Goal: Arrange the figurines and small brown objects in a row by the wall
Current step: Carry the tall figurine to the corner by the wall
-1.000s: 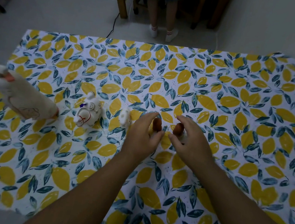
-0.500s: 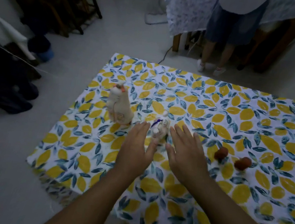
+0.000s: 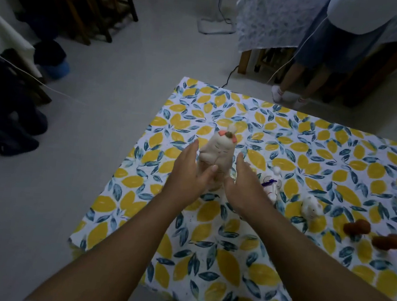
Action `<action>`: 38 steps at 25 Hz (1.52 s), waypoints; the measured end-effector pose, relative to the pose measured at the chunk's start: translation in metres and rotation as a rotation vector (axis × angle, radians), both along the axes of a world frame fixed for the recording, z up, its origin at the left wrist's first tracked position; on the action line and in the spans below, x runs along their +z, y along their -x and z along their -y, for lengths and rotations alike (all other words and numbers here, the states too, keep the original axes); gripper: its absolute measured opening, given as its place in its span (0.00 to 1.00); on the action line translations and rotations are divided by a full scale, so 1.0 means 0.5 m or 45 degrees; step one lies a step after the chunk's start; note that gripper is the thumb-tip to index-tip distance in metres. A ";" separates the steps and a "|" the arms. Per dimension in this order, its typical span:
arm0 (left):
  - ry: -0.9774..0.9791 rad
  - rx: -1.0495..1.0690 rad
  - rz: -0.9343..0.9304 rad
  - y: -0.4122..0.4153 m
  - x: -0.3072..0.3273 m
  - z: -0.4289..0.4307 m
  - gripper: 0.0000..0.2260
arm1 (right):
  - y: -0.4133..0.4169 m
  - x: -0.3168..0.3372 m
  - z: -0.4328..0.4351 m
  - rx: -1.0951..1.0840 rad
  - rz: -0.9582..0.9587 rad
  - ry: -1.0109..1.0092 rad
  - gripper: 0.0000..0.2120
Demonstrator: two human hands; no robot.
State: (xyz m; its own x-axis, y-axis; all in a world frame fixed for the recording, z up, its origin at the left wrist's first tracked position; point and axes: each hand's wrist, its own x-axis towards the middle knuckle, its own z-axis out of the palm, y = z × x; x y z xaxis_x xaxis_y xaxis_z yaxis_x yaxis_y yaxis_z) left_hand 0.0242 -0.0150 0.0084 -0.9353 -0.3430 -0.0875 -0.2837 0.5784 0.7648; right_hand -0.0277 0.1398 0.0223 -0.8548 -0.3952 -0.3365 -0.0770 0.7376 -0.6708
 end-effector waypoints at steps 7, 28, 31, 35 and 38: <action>-0.321 -0.143 -0.028 0.020 -0.026 0.035 0.30 | -0.010 -0.008 0.029 -0.136 0.179 0.395 0.29; -0.792 -0.675 -0.218 0.282 0.197 -0.620 0.14 | 0.099 0.140 -0.613 -0.916 -0.455 0.757 0.39; -0.789 -0.664 -0.122 0.369 0.177 -0.826 0.11 | 0.161 0.095 -0.806 -1.029 -0.480 0.650 0.39; -0.760 -0.688 -0.034 0.502 0.115 -1.081 0.11 | 0.266 0.027 -1.036 -1.188 -0.495 0.617 0.38; -0.754 -0.740 0.047 0.601 0.057 -1.231 0.12 | 0.345 -0.013 -1.163 -1.325 -0.536 0.672 0.30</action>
